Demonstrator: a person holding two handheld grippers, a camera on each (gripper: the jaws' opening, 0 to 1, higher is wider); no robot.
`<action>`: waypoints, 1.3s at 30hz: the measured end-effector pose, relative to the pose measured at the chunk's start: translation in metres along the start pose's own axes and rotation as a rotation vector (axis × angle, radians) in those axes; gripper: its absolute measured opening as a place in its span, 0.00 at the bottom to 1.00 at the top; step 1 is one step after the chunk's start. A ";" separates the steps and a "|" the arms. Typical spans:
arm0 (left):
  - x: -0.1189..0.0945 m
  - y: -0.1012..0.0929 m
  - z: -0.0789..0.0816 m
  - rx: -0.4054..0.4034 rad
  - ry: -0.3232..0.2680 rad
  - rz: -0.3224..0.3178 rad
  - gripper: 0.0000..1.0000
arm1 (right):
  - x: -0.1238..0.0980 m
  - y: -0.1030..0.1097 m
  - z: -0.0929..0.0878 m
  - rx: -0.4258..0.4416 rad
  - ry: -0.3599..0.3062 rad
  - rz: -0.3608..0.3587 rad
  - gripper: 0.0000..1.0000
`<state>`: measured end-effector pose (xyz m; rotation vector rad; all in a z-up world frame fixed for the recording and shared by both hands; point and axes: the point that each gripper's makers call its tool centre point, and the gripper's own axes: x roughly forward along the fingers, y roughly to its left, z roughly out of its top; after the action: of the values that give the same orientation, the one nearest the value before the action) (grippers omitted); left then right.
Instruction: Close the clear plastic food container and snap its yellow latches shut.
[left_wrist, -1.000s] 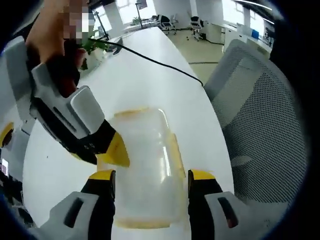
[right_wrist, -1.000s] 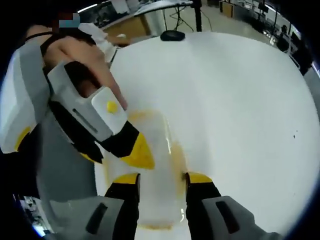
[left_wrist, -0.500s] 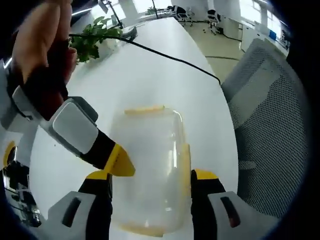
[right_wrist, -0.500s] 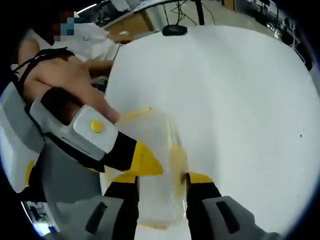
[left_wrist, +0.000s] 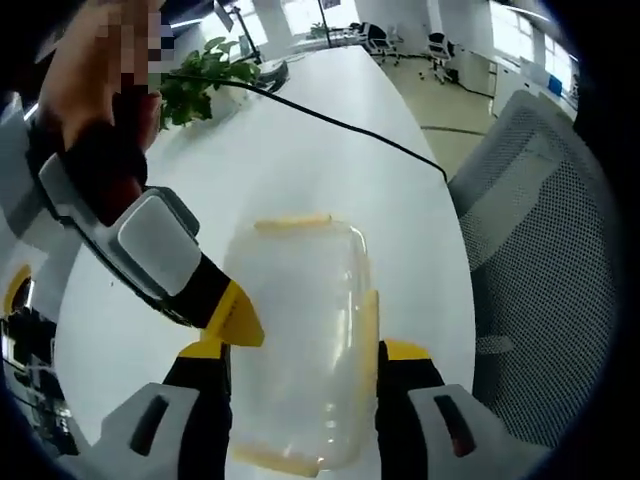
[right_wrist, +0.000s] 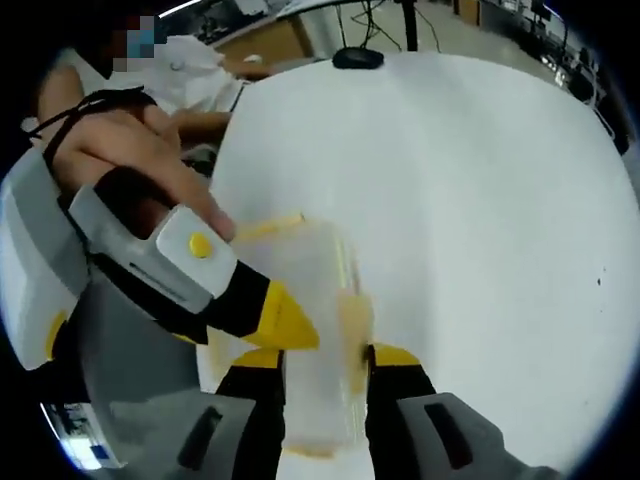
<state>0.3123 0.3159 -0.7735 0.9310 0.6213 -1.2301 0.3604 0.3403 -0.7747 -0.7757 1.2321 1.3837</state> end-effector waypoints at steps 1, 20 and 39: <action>0.000 0.000 0.000 0.000 0.001 0.001 0.56 | 0.000 0.001 0.000 -0.003 0.004 0.001 0.28; 0.001 -0.001 -0.001 0.032 -0.021 0.036 0.51 | -0.002 -0.007 -0.012 0.047 0.094 0.007 0.27; -0.011 -0.004 0.006 -0.110 -0.078 -0.063 0.64 | -0.011 -0.002 -0.016 0.009 -0.114 -0.037 0.44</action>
<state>0.3056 0.3161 -0.7627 0.7735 0.6534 -1.2691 0.3616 0.3219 -0.7689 -0.7005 1.1287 1.3725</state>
